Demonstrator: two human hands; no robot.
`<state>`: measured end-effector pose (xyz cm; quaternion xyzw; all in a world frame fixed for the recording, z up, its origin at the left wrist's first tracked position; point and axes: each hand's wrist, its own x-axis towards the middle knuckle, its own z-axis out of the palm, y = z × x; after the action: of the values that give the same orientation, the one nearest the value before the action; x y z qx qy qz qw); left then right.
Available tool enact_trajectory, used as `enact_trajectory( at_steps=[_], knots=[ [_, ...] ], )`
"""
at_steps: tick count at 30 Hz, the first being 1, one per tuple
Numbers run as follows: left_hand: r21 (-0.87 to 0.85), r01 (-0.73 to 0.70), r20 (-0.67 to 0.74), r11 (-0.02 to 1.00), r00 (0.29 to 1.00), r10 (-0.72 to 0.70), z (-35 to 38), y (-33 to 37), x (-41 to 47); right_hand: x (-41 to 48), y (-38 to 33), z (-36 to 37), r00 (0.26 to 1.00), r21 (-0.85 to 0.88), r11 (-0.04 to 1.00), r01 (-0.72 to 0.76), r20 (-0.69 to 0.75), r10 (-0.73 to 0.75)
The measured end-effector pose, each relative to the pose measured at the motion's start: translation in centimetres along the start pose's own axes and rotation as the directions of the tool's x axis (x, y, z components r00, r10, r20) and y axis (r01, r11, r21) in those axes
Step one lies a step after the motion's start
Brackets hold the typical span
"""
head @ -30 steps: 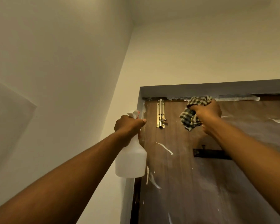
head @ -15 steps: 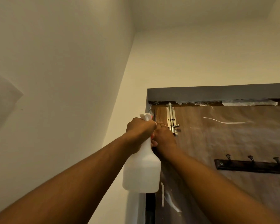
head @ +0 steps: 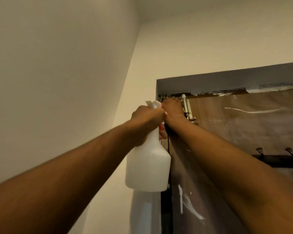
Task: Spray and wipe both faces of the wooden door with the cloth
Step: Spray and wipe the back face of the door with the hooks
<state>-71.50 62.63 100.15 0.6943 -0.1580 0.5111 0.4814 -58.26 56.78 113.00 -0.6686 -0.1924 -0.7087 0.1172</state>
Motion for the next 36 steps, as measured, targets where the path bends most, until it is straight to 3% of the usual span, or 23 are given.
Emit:
enact_trajectory(
  at_steps=[8,13,16,21,26,33,36],
  knots=[
    [0.001,0.04,0.031,0.999,0.999,-0.04,2.0,-3.8,-1.6,-8.4,0.3,3.8,0.989,0.288,0.956,-0.055,0.148,0.013],
    [-0.009,0.05,0.084,0.999,0.995,-0.049,3.5,-4.7,-3.5,-14.9,2.7,3.1,0.974,0.295,0.955,0.003,0.216,-0.07],
    [-0.02,0.058,0.133,0.998,0.99,-0.055,5.2,-5.1,-4.5,-17.7,4.8,1.1,0.961,0.218,0.974,0.058,0.253,-0.114],
    [-0.06,0.068,0.22,0.996,0.974,-0.053,8.0,-5.3,-5.7,-20.8,9.9,-2.9,0.938,-0.052,0.96,0.274,0.235,-0.255],
    [-0.053,0.047,0.237,0.997,0.971,-0.033,9.8,-5.2,-6.5,-18.7,13.8,-3.7,0.97,-0.209,0.962,0.175,0.206,-0.131],
    [-0.079,0.057,0.1,0.995,0.994,-0.049,12.7,-6.1,-5.4,-12.4,15.9,-4.1,0.972,-0.337,0.923,0.184,0.205,-0.119],
    [-0.137,0.068,0.118,0.988,0.992,-0.052,13.4,-6.2,-5.0,-9.5,16.7,-3.6,0.962,-0.389,0.89,0.237,0.223,-0.159]
  ],
)
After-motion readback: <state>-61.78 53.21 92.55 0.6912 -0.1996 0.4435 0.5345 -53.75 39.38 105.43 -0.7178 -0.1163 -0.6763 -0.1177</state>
